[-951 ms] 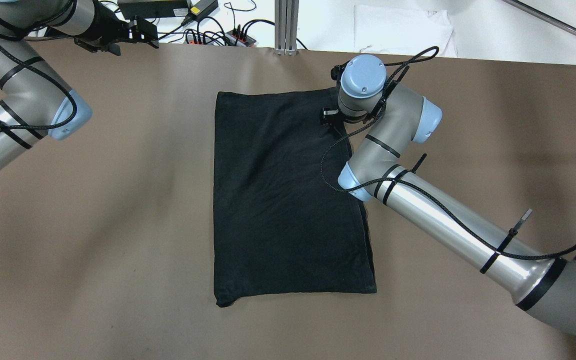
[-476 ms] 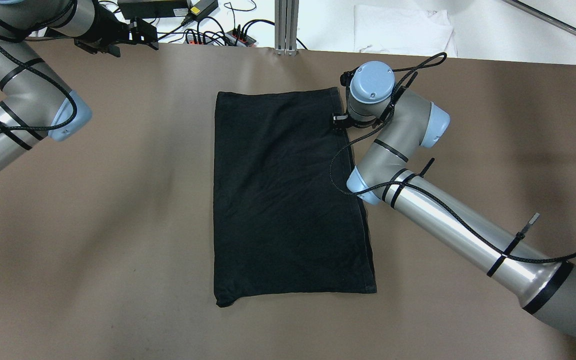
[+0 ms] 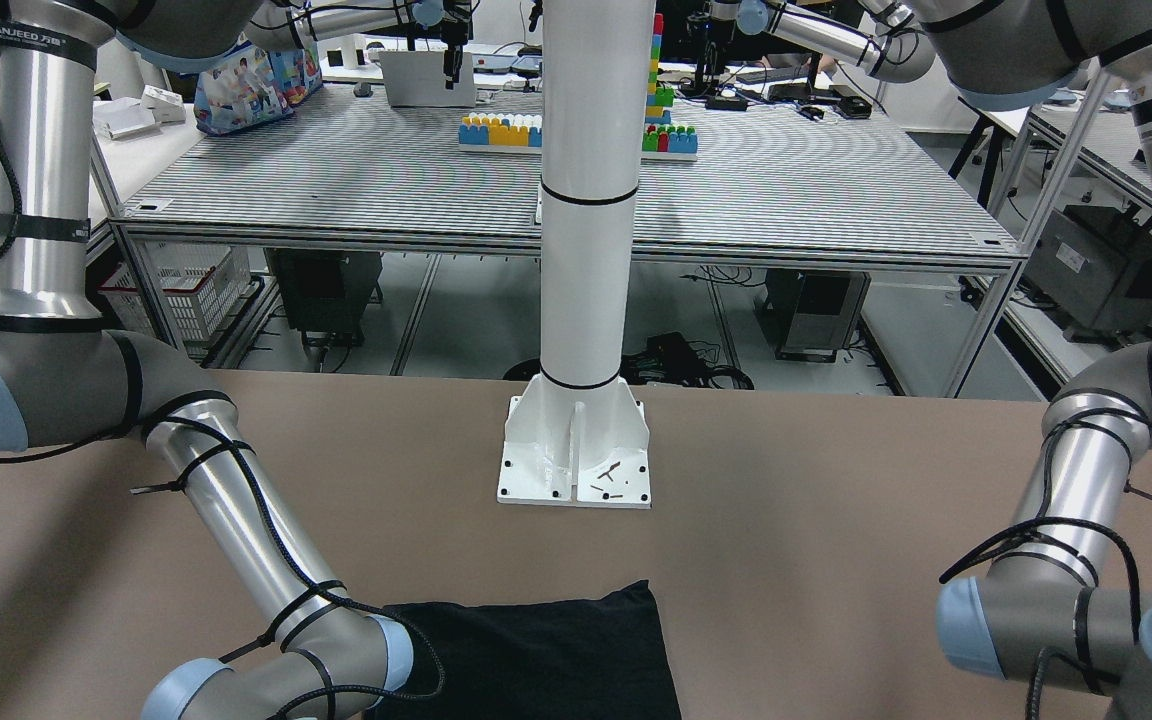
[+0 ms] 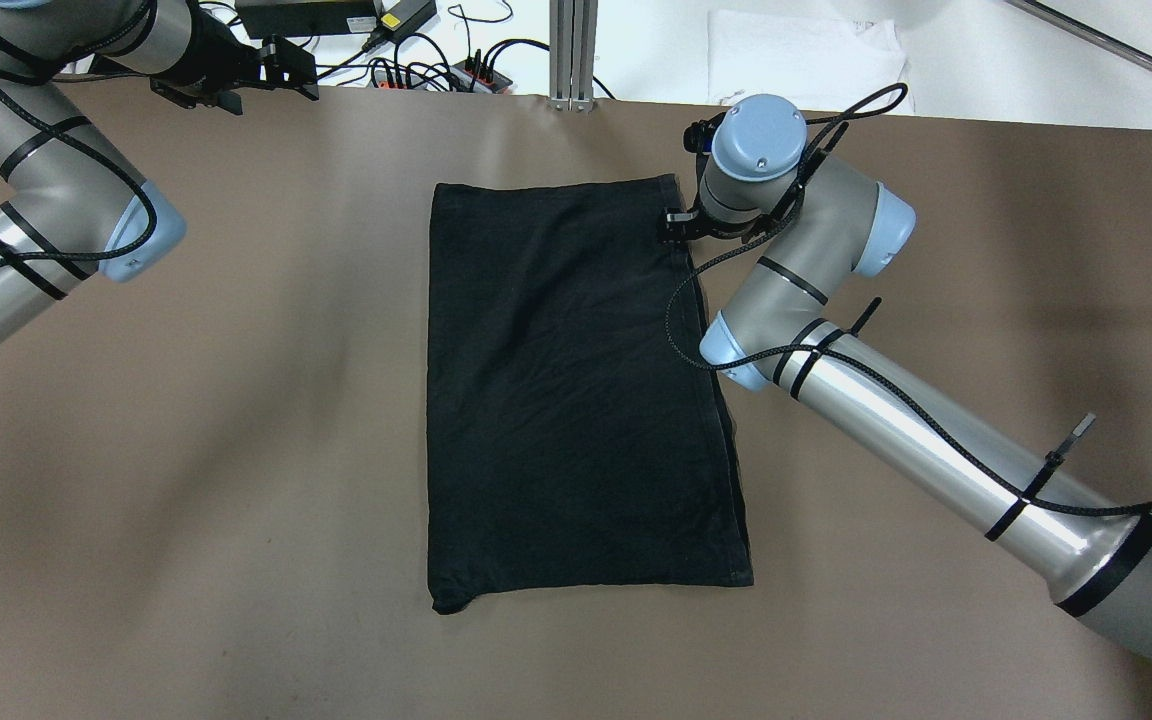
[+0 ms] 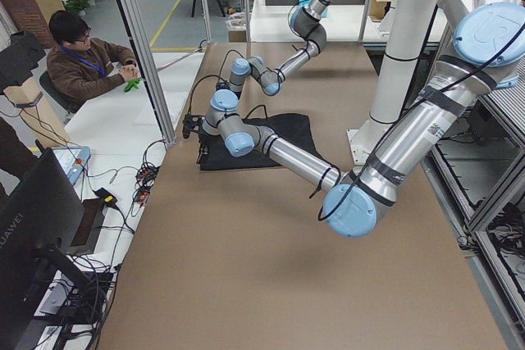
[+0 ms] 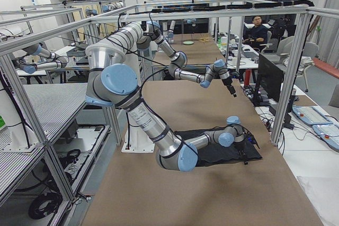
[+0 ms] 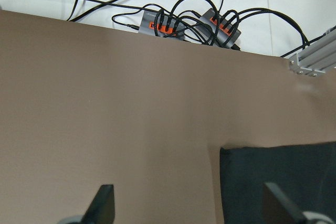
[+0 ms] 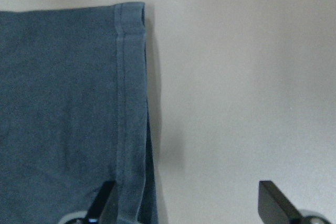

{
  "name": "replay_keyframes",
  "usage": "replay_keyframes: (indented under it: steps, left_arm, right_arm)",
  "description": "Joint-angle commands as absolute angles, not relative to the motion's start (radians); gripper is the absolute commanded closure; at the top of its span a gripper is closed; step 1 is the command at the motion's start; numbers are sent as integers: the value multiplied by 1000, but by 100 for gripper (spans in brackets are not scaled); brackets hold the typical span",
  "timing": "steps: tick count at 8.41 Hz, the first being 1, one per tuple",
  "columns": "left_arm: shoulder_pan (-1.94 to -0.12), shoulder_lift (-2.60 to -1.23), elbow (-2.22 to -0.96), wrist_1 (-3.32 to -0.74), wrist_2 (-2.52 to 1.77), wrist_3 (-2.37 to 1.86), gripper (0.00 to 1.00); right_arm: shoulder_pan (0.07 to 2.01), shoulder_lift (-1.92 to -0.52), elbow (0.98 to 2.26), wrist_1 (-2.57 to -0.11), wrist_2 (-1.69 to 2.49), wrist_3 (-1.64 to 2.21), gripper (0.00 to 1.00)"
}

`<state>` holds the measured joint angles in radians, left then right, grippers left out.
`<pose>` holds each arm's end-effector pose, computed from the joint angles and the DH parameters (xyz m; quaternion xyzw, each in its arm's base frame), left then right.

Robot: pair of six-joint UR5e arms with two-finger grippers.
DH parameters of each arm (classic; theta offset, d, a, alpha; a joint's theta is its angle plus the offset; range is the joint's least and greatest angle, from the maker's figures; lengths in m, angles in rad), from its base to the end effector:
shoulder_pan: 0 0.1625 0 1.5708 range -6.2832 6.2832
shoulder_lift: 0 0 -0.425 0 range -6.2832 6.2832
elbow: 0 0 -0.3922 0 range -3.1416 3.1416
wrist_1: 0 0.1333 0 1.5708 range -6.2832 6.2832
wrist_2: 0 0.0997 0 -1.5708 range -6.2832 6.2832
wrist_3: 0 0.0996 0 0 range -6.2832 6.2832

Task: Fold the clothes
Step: 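Slide the right gripper along the far edge toward the side edge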

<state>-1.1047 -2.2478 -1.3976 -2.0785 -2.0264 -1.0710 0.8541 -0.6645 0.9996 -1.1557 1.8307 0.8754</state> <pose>0.2519 -0.6999 0.2674 0.2020 0.4701 -0.1494 0.8461 -0.4729 -0.7067 0.2980 0.1680 -0.3439 0.0258 0.9235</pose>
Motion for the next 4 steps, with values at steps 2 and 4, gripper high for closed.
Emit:
replay_keyframes:
  steps: [2,4]
  left_arm:
    - [-1101,-2237,-1402,-2089,-2037,-1118,0]
    - [-1057,-2233,-1439,-2115,-2039,-1349,0]
  right_arm:
    - [878,-832,1344,-1158,2066,1105,6]
    - [836,-947,1504,-1079,2068,1279,6]
